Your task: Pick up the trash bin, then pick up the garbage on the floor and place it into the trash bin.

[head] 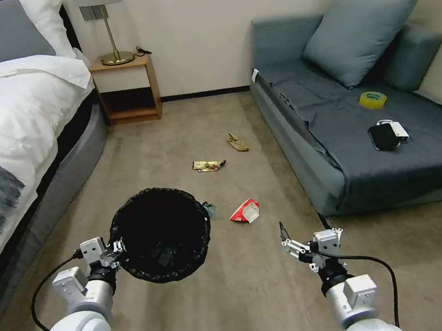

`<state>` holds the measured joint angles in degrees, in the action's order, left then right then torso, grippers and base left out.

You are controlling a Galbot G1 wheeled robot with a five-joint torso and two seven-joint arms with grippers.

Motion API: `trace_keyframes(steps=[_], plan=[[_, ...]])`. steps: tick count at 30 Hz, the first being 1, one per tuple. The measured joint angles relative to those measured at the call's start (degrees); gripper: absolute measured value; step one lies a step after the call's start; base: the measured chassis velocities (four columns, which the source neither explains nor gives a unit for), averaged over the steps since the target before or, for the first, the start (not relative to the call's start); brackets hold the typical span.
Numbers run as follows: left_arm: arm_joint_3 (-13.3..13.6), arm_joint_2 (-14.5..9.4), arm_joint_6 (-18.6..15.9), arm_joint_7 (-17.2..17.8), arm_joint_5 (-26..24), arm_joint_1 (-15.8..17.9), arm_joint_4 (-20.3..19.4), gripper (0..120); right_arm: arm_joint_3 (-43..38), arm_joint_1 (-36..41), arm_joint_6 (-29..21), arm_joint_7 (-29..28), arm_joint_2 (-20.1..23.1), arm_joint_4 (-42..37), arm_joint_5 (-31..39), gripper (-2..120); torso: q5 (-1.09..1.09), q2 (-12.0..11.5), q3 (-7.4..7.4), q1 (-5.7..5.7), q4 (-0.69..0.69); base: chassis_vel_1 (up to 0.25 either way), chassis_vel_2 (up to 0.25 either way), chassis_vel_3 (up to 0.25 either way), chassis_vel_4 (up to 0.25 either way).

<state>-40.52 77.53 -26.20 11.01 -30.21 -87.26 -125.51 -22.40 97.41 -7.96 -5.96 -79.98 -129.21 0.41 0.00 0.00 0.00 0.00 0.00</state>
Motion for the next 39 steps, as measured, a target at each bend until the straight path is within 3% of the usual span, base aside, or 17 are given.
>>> trace_keyframes(steps=[39], plan=[[-3.6,-0.9,0.6,-1.4,-1.2,0.2,1.2,4,3.3,-1.7,-0.2,0.3,-1.1,3.4,-0.4,100,-0.01,0.0,0.0,0.0,0.0,-0.132,0.132,0.127,-0.135]])
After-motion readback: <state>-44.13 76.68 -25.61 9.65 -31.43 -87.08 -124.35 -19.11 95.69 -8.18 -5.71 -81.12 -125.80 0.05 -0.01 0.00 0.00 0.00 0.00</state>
